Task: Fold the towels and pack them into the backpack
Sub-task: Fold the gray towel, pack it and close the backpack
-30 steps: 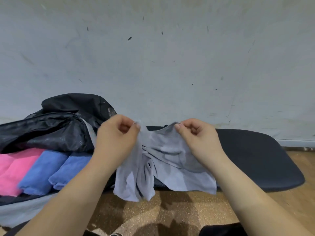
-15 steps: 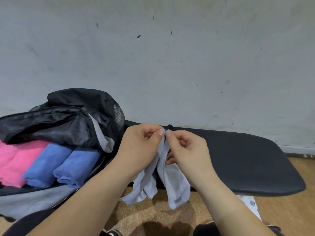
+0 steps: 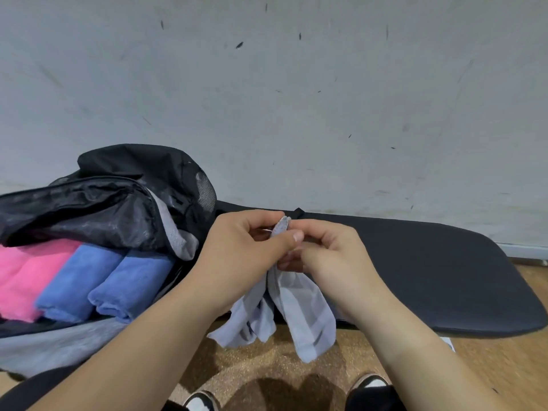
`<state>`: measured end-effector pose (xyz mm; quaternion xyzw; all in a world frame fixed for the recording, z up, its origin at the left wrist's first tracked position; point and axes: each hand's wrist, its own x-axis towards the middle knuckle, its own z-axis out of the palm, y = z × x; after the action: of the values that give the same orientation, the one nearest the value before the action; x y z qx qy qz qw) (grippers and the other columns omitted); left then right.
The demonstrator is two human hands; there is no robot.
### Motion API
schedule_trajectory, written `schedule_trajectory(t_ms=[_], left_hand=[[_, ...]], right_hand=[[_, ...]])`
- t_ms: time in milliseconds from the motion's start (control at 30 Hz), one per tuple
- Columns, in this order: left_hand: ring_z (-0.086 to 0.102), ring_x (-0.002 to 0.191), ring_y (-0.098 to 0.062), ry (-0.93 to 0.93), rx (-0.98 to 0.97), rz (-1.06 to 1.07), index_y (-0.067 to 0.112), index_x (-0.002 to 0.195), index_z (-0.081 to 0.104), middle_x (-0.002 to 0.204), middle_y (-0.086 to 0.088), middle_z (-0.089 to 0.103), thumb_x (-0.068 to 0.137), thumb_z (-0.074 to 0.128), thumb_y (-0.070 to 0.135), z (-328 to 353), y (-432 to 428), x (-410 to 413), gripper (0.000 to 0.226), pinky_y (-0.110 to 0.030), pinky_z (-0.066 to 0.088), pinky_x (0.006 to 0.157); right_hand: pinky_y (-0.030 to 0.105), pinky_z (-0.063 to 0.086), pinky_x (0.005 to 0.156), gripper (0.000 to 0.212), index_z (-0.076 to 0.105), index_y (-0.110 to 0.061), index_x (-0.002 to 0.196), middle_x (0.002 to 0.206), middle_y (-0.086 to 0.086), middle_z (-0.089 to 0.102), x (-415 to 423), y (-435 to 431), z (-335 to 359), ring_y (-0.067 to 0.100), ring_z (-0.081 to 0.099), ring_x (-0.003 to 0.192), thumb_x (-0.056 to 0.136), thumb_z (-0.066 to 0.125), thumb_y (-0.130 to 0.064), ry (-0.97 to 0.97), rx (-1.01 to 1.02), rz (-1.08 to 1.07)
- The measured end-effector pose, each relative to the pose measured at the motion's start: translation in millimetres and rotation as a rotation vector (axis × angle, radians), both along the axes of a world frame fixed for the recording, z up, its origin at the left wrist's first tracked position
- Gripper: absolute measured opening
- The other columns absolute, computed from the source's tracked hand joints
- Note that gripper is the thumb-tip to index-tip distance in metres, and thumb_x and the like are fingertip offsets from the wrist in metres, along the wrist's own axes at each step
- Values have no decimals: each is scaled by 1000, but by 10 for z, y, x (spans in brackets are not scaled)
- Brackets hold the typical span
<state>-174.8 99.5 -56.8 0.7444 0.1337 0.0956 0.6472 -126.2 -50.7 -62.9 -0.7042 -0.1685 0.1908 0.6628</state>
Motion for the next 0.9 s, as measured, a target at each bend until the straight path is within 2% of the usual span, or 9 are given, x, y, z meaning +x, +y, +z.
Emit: schedule_trajectory(t_ms=[100,200,367,500,567,633,700,767,900], left_hand=[[79,92,-11,-13,52,46,20,102,83,92,5,83,88,81,10,13,22,-27,17,-41,64,91],[77,94,-11,-19,53,39,19,99,84,93,5,82,96,72,12,48,37,-42,14,-39,62,93],[75,89,-12,-107,-32,-202,12,100,76,94,-1,80,102,62,7,211,69,-169,16,-23,58,79],[67,84,-18,-214,-148,-250,27,93,77,91,-8,74,95,64,20,330,163,-259,15,-25,57,74],[63,81,-18,-242,-159,-214,29,92,77,90,-9,70,94,62,21,331,168,-258,16,-23,54,71],[63,79,-13,-273,-134,-166,26,94,76,88,-7,70,99,64,16,318,150,-253,15,-19,53,69],[62,79,-10,-301,-101,-105,21,97,74,87,-3,71,103,61,10,304,145,-245,18,-17,52,71],[61,81,-8,-312,-54,-32,21,100,73,87,2,71,104,59,9,304,170,-227,19,-18,50,75],[61,83,-15,-284,-36,88,25,98,73,87,1,71,105,58,10,274,260,-179,22,-32,49,80]], right_hand=[[33,63,83,61,82,-21,103,95,13,80,20,-15,-1,28,79,90,84,44,23,55,0,37],[33,63,81,40,79,-18,106,102,12,76,102,-83,-47,22,76,87,89,60,13,-16,-51,-78],[40,46,112,55,67,-33,132,134,-11,69,199,-293,-51,9,60,131,82,84,-15,-149,-112,83],[29,50,104,29,67,6,98,126,-2,75,97,-433,43,13,64,128,77,87,-3,-191,26,210],[34,49,106,37,54,9,81,121,0,76,55,-476,57,12,62,131,75,89,-2,-215,2,227],[43,55,84,46,46,4,75,91,14,72,56,-507,56,15,69,100,77,91,-8,-218,-72,209],[39,44,60,53,45,-3,74,69,10,51,94,-555,60,11,53,67,75,94,-23,-269,-271,149],[31,36,59,53,48,-6,76,66,1,48,158,-643,63,9,45,62,75,93,-34,-326,-445,108],[29,50,67,31,64,-18,85,83,1,73,279,-859,26,8,66,73,81,87,-37,-296,-567,68]])
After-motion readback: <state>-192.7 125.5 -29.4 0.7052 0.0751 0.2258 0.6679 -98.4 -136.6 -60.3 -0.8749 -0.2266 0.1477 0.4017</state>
